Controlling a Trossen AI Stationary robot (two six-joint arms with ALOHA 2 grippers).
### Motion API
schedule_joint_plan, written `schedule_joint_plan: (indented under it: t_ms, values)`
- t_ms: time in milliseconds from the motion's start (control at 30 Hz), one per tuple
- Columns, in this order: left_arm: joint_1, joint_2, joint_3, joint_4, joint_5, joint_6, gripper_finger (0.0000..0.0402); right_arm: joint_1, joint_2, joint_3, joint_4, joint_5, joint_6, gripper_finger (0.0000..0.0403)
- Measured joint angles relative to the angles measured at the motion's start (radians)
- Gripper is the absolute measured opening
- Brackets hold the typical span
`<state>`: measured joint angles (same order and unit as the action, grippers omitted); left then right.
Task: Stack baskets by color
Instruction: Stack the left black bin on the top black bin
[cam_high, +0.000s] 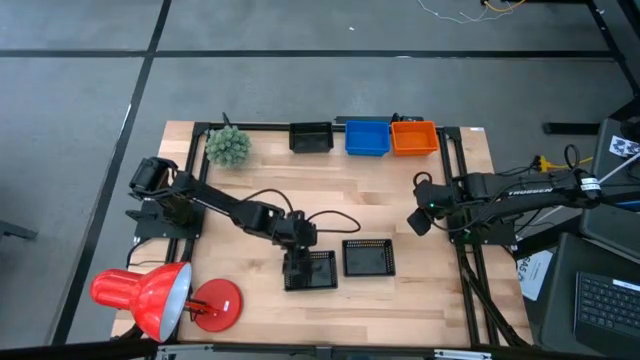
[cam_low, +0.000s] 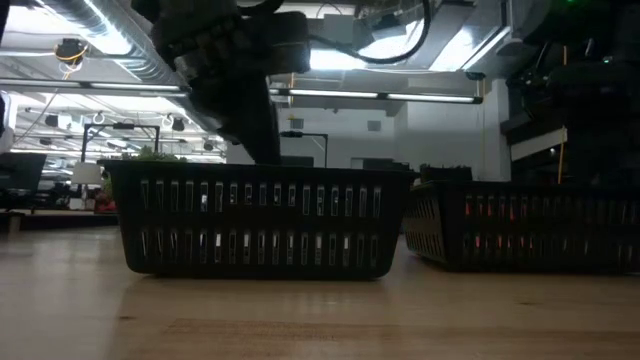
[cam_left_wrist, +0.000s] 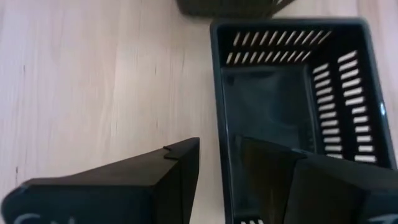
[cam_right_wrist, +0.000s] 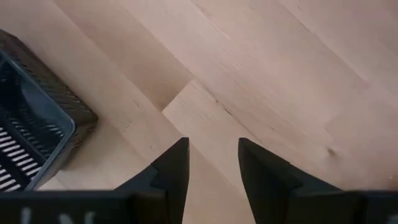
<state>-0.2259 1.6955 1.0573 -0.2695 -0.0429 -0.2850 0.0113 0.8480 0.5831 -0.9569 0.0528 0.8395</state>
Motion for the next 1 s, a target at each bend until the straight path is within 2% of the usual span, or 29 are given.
schedule_joint_plan:
  t_ms: [267, 600, 700, 800, 833, 1000]
  values:
    - [-0.014, 0.003, 0.000, -0.019, 0.005, -0.031, 0.0109, 0.000, 0.000, 0.000, 0.000, 0.002, -0.012, 0.0137]
    - [-0.024, 0.127, 0.000, 0.000, -0.025, -0.054, 0.0107, -0.001, 0.001, 0.000, -0.001, 0.007, -0.014, 0.0137]
    - [-0.015, 0.133, -0.001, -0.009, -0.020, -0.049, 0.0082, 0.000, 0.001, 0.000, 0.000, 0.009, -0.015, 0.0137]
    - [-0.012, 0.134, -0.001, -0.008, -0.014, -0.011, 0.0021, 0.000, 0.001, 0.000, 0.001, 0.026, -0.023, 0.0137]
    - [-0.012, 0.132, -0.001, -0.006, -0.021, 0.004, 0.0011, 0.000, 0.001, 0.000, 0.002, 0.036, -0.030, 0.0137]
    - [0.031, 0.060, 0.042, -0.125, -0.041, 0.111, 0.0001, -0.001, 0.001, 0.000, 0.004, 0.059, -0.037, 0.0137]
